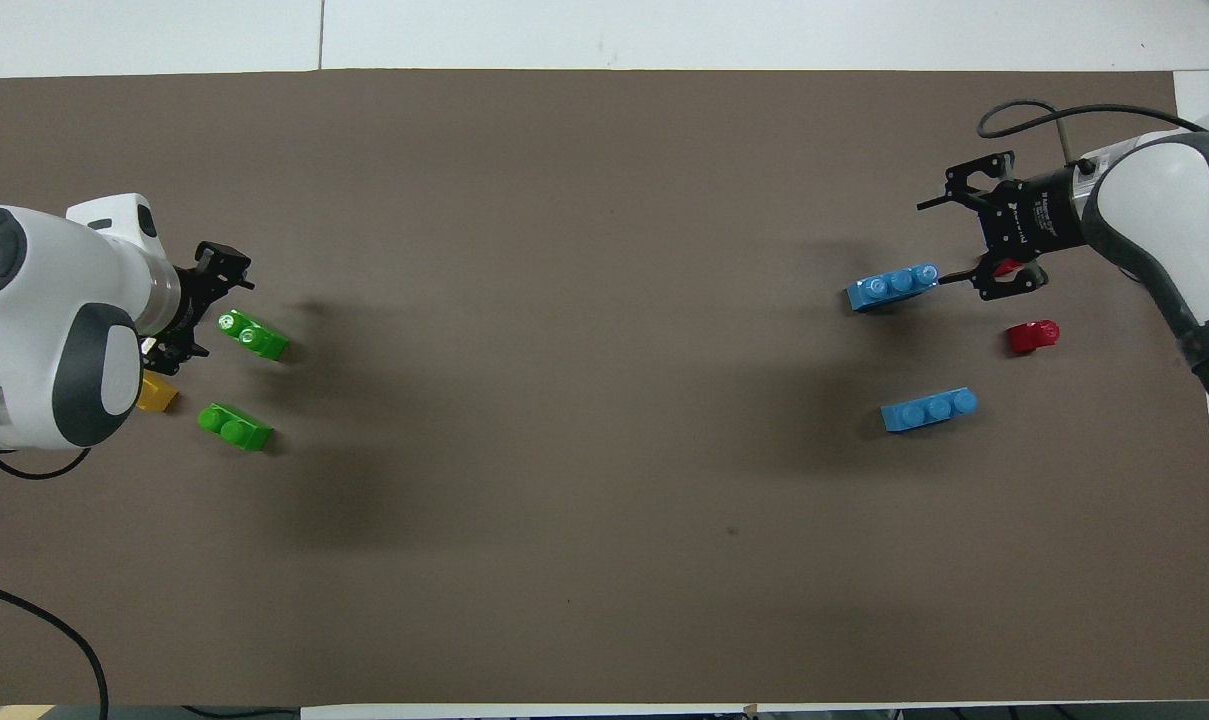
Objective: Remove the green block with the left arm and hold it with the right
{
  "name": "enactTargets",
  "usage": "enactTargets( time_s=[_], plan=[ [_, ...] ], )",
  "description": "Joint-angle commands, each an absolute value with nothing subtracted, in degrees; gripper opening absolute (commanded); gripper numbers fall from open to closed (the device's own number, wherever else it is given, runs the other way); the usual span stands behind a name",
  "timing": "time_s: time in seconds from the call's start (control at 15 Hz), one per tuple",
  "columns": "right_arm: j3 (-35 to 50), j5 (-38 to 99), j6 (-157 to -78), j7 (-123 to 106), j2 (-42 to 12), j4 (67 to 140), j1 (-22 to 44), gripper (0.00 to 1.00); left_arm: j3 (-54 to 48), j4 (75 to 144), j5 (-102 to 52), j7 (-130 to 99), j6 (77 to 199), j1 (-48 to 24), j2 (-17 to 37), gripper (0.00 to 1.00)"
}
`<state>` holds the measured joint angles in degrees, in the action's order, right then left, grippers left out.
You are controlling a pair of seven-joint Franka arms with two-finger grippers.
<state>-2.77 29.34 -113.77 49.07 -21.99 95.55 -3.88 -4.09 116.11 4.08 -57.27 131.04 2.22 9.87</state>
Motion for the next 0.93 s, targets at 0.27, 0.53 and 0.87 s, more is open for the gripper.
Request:
enactTargets(
  time_s=[0.27, 0.53, 0.87],
  plan=[
    [-2.5, 15.3, -109.0, 33.0, -14.6, 92.9, -0.9, 0.94, -4.7, 103.2, 4.6, -37.4, 113.9, 2.5, 7.4, 1.00],
    [-2.1, 9.5, -101.1, 17.0, -8.5, 92.5, -0.8, 1.00, -4.5, 99.9, 4.2, -18.0, 106.4, 2.8, 4.0, 1.00],
    [-2.0, 4.6, -91.0, 4.8, -1.8, 92.8, -0.8, 1.00, -4.7, 100.1, 3.4, -10.7, 99.4, 2.7, -1.8, 1.00]
  ],
)
